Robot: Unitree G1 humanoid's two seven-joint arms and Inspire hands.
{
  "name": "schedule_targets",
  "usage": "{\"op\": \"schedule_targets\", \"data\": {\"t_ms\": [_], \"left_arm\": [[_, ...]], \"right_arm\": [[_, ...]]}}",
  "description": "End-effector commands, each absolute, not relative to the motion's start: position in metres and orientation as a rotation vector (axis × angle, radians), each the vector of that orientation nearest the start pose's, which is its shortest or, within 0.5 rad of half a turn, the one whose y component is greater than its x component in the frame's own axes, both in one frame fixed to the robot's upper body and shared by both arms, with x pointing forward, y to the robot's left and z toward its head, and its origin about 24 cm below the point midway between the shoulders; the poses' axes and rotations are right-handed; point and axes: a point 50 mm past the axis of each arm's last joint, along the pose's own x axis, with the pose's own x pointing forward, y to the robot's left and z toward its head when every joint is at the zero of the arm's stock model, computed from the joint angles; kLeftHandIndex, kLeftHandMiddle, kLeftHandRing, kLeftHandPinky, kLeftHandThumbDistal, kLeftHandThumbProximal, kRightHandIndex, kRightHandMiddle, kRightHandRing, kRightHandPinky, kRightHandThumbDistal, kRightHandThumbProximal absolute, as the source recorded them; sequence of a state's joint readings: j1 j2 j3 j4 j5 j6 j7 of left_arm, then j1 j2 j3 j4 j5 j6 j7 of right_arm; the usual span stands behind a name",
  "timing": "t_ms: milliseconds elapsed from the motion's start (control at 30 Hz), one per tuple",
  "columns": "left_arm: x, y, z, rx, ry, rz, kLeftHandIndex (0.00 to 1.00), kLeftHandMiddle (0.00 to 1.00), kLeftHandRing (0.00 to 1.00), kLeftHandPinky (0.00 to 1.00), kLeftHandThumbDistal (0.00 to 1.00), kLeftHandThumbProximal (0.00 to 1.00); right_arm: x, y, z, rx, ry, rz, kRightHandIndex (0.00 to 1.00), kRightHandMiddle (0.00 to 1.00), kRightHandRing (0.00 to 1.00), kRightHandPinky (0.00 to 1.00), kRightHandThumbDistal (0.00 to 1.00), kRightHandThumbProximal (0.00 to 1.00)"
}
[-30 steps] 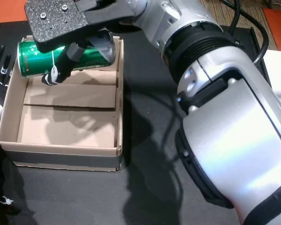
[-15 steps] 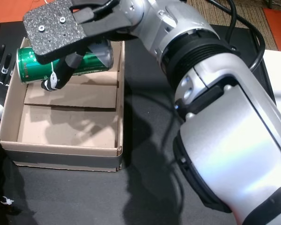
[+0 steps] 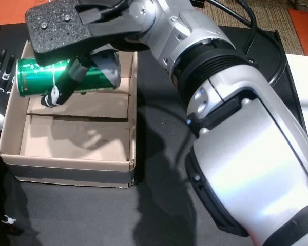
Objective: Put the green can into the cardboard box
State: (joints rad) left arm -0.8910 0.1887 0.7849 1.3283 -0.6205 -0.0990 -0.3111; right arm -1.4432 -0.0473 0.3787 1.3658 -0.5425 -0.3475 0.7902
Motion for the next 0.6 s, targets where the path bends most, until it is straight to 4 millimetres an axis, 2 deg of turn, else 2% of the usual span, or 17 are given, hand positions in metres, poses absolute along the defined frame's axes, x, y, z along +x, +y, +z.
{"op": "schedule_targets", "data": {"t_ms": [0,67,133,233,300,400,467,500,567], "left_arm": [[0.3700,0.2153,0.0399,-1.060,0.046,0.224,0.56,0.59,0.73,0.83,0.00,0.88],[0.3700,0.2157,0.0400,-1.061,0.046,0.226,0.56,0.59,0.72,0.84,0.00,0.87],[0.3701,0.2158,0.0402,-1.063,0.044,0.228,0.58,0.60,0.73,0.86,0.00,0.87],[0.3702,0.2158,0.0406,-1.068,0.039,0.222,0.69,0.71,0.82,0.91,0.00,0.89],[0.3701,0.2161,0.0406,-1.068,0.040,0.219,0.70,0.70,0.83,0.93,0.00,0.92],[0.3702,0.2164,0.0407,-1.059,0.043,0.220,0.68,0.68,0.82,0.95,0.00,0.94],[0.3703,0.2165,0.0410,-1.053,0.045,0.221,0.62,0.61,0.77,0.94,0.00,0.95],[0.3704,0.2165,0.0410,-1.055,0.045,0.223,0.61,0.60,0.77,0.94,0.00,0.95],[0.3703,0.2165,0.0409,-1.057,0.044,0.224,0.60,0.59,0.77,0.93,0.00,0.95]], "right_arm": [[0.3900,-0.0021,0.1971,-1.245,-0.033,1.181,0.47,0.47,0.60,0.76,0.42,0.48],[0.3897,-0.0019,0.1981,-1.258,-0.033,1.187,0.50,0.53,0.66,0.80,0.51,0.52],[0.3892,-0.0018,0.1989,-1.274,-0.040,1.198,0.53,0.60,0.75,0.91,0.61,0.59],[0.3891,-0.0023,0.1999,-1.276,-0.037,1.204,0.57,0.71,0.87,0.99,0.69,0.63],[0.3895,-0.0030,0.2008,-1.291,-0.042,1.197,0.59,0.76,0.91,1.00,0.75,0.67],[0.3900,-0.0038,0.2023,-1.301,-0.050,1.191,0.63,0.79,0.93,1.00,0.76,0.71],[0.3898,-0.0038,0.2036,-1.315,-0.065,1.190,0.66,0.81,0.95,1.00,0.81,0.75],[0.3899,-0.0037,0.2041,-1.318,-0.069,1.188,0.66,0.82,0.96,1.00,0.90,0.76],[0.3900,-0.0035,0.2045,-1.316,-0.072,1.185,0.74,0.91,1.00,1.00,0.97,0.77]]}}
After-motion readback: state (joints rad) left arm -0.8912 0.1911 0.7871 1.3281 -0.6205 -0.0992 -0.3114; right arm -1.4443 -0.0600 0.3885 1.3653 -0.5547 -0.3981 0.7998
